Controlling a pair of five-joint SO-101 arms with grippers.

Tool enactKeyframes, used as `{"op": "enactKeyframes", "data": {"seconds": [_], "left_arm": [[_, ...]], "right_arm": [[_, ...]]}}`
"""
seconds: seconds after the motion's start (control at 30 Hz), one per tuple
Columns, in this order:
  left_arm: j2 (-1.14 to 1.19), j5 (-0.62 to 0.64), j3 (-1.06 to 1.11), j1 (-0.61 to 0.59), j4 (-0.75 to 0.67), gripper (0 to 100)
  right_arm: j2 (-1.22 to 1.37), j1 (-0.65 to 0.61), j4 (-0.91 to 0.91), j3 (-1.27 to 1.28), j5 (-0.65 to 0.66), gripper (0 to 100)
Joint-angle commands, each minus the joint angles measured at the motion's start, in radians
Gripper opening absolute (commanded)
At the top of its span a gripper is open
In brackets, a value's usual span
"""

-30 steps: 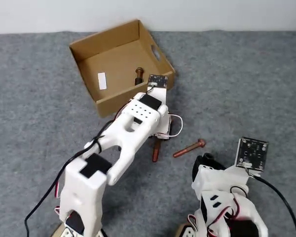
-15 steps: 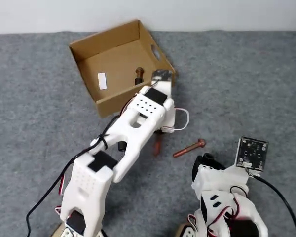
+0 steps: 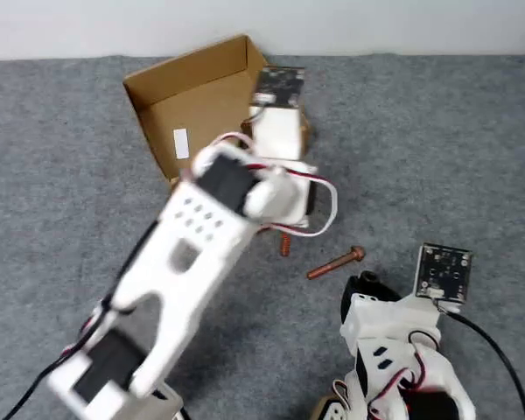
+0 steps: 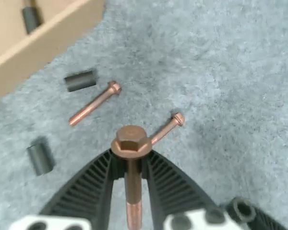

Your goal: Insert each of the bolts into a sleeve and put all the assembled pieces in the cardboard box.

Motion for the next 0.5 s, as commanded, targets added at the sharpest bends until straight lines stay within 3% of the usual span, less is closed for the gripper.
{"op": "enactKeyframes", "data": {"seconds": [0.0, 0.17, 0.47], "left_arm": [[-0.236, -0.029, 0.139, -0.028, -0.026, 0], [-0.555, -0.117, 0.467, -0.098, -0.193, 0], [-1.231, -0.261, 1.070, -0.130, -0.520, 0]], "right_arm": [[-0.015, -0.053, -0.022, -0.012, 0.029, 0.8], [-0.012, -0.174, -0.027, -0.012, 0.034, 0.8], [-0.013, -0.214, -0.024, -0.014, 0.057, 0.8]]}}
